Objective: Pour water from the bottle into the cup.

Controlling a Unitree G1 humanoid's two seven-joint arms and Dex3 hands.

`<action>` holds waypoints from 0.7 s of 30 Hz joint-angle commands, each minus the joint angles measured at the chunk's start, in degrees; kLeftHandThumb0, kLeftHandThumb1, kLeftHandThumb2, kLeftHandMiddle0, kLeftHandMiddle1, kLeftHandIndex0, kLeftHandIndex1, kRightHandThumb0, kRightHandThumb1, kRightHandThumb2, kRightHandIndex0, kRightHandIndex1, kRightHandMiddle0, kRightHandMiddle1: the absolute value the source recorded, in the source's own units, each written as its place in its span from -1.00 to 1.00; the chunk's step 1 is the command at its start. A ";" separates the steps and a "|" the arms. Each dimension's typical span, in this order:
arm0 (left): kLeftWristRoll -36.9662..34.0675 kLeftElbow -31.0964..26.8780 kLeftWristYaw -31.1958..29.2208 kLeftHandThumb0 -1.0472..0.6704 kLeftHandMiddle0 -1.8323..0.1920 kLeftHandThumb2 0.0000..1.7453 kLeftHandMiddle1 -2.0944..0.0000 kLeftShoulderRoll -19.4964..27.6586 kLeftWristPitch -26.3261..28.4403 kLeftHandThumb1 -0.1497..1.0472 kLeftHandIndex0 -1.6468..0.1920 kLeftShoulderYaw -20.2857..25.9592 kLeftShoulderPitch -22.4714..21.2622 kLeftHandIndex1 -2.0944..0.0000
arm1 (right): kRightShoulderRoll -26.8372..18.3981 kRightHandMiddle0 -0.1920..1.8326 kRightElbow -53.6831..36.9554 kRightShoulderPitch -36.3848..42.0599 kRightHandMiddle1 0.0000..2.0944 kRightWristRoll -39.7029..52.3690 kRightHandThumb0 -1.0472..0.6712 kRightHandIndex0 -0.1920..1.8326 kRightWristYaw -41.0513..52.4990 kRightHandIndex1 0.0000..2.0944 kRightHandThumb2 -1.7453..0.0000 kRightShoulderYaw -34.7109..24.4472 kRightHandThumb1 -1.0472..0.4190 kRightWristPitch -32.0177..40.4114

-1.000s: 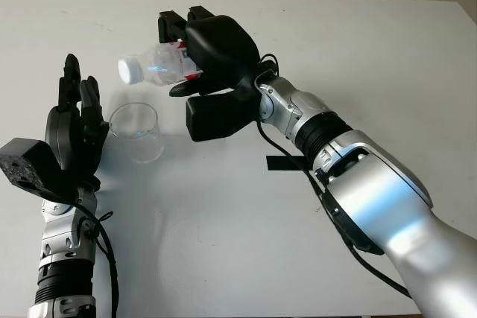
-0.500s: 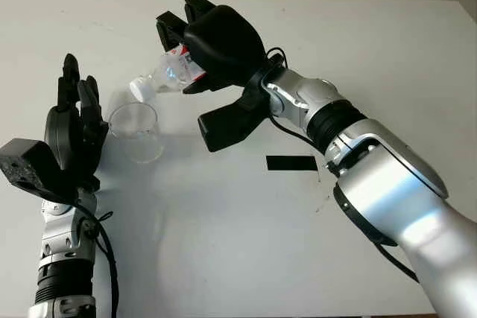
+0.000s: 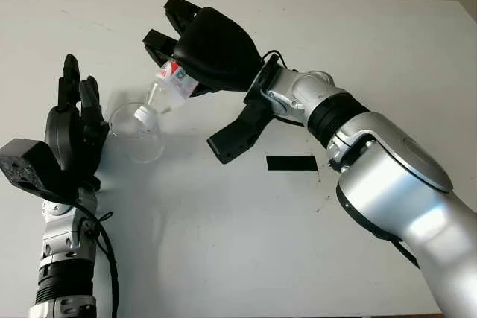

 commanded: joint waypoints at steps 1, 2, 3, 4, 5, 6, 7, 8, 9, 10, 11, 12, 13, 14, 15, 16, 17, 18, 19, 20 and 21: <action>-0.31 0.03 -0.43 -0.60 0.84 -0.20 0.95 0.03 -0.60 1.00 0.89 0.38 -0.20 0.93 | 0.52 -0.34 0.03 -1.67 0.63 -0.25 -0.12 0.05 -0.95 1.00 0.94 0.52 -0.82 0.23; -0.36 0.04 -0.47 -0.61 0.85 -0.20 0.95 0.03 -0.56 1.00 0.90 0.40 -0.19 0.93 | 0.61 -0.32 0.05 -1.66 0.64 -0.25 -0.11 0.04 -1.06 1.00 0.94 0.58 -0.83 0.24; -0.39 0.11 -0.48 -0.61 0.85 -0.20 0.95 -0.01 -0.57 1.00 0.90 0.44 -0.21 0.93 | 0.71 -0.32 0.08 -1.62 0.65 -0.15 -0.11 0.03 -1.02 1.00 0.94 0.55 -0.83 0.23; -0.45 0.12 -0.49 -0.61 0.84 -0.20 0.95 -0.08 -0.58 1.00 0.90 0.48 -0.22 0.93 | 0.79 -0.33 0.09 -1.60 0.65 -0.16 -0.12 0.03 -1.17 1.00 0.94 0.63 -0.83 0.40; -0.43 0.13 -0.46 -0.60 0.84 -0.20 0.95 -0.10 -0.57 1.00 0.90 0.49 -0.23 0.93 | 0.84 -0.32 0.11 -1.61 0.68 -0.21 -0.13 0.03 -1.24 1.00 0.94 0.76 -0.83 0.55; -0.41 0.11 -0.40 -0.61 0.84 -0.20 0.95 -0.14 -0.53 1.00 0.90 0.49 -0.25 0.93 | 0.85 -0.32 0.11 -1.64 0.73 -0.22 -0.12 0.03 -1.25 1.00 0.94 0.86 -0.83 0.65; -0.28 -0.01 -0.14 -0.61 0.84 -0.20 0.94 -0.19 -0.37 1.00 0.89 0.48 -0.25 0.93 | 0.82 -0.34 0.08 -1.68 0.77 -0.45 -0.12 0.04 -1.60 1.00 0.94 1.13 -0.83 0.95; -0.18 -0.07 0.05 -0.61 0.83 -0.21 0.94 -0.22 -0.27 1.00 0.89 0.45 -0.26 0.92 | 0.78 -0.34 0.07 -1.73 0.83 -0.62 -0.13 0.06 -1.87 1.00 0.94 1.34 -0.84 1.13; -0.07 -0.13 0.18 -0.61 0.83 -0.21 0.94 -0.22 -0.21 1.00 0.88 0.40 -0.26 0.92 | 0.75 -0.34 0.06 -1.75 0.88 -0.74 -0.13 0.07 -2.05 1.00 0.94 1.47 -0.84 1.23; -0.02 -0.17 0.25 -0.62 0.83 -0.21 0.94 -0.22 -0.17 1.00 0.88 0.36 -0.27 0.92 | 0.73 -0.36 0.08 -1.76 0.90 -0.75 -0.13 0.08 -2.08 1.00 0.94 1.50 -0.85 1.20; 0.00 -0.21 0.32 -0.62 0.83 -0.21 0.94 -0.22 -0.14 1.00 0.88 0.30 -0.30 0.92 | 0.74 -0.37 0.12 -1.76 0.87 -0.79 -0.13 0.08 -2.12 1.00 0.94 1.55 -0.84 1.25; -0.06 -0.26 0.35 -0.62 0.83 -0.21 0.94 -0.24 -0.08 1.00 0.88 0.28 -0.32 0.92 | 0.78 -0.38 0.14 -1.71 0.84 -0.83 -0.13 0.08 -2.37 1.00 0.94 1.58 -0.84 1.49; -0.12 -0.31 0.39 -0.62 0.83 -0.21 0.94 -0.27 -0.02 1.00 0.88 0.27 -0.33 0.92 | 0.81 -0.37 0.16 -1.67 0.77 -0.78 -0.14 0.08 -2.42 1.00 0.94 1.56 -0.82 1.59; 0.01 -0.12 0.41 -0.61 0.83 -0.21 0.95 -0.24 -0.12 1.00 0.89 0.21 -0.41 0.92 | 0.84 -0.36 0.20 -1.60 0.72 -0.69 -0.14 0.08 -2.57 1.00 0.94 1.50 -0.82 1.69; 0.02 0.01 0.38 -0.62 0.84 -0.21 0.95 -0.22 -0.18 1.00 0.89 0.20 -0.46 0.92 | 0.89 -0.36 0.24 -1.53 0.69 -0.53 -0.14 0.09 -2.55 1.00 0.94 1.39 -0.82 1.73; 0.06 -0.04 0.43 -0.62 0.84 -0.21 0.95 -0.22 -0.13 1.00 0.89 0.17 -0.46 0.92 | 0.92 -0.36 0.27 -1.48 0.68 -0.40 -0.14 0.09 -2.50 1.00 0.94 1.30 -0.82 1.76; 0.22 -0.14 0.55 -0.62 0.84 -0.21 0.95 -0.18 -0.07 1.00 0.89 0.12 -0.43 0.92 | 0.98 -0.34 0.31 -1.34 0.68 0.21 -0.14 0.10 -2.17 1.00 0.94 0.80 -0.83 1.33; 0.31 -0.24 0.65 -0.62 0.84 -0.21 0.95 -0.16 0.00 1.00 0.89 0.08 -0.40 0.92 | 1.01 -0.34 0.34 -1.25 0.75 0.66 -0.11 0.11 -1.91 1.00 0.93 0.44 -0.84 0.99; 0.16 -0.16 0.48 -0.62 0.84 -0.21 0.95 -0.12 -0.03 1.00 0.89 0.12 -0.42 0.92 | 1.20 -0.34 0.47 -0.87 0.78 2.87 -0.10 0.12 0.13 1.00 0.93 -1.37 -0.85 -0.34; 0.06 -0.11 0.41 -0.62 0.84 -0.20 0.95 -0.11 -0.08 1.00 0.89 0.17 -0.43 0.92 | 1.38 -0.37 0.58 -0.48 0.79 5.42 -0.08 0.11 2.67 1.00 0.92 -3.35 -0.89 -1.67; -0.06 -0.07 0.24 -0.61 0.84 -0.20 0.95 -0.07 -0.12 1.00 0.89 0.20 -0.43 0.92 | 1.53 -0.40 0.60 -0.09 0.84 8.06 -0.06 0.07 5.31 1.00 0.92 -5.39 -0.93 -2.78</action>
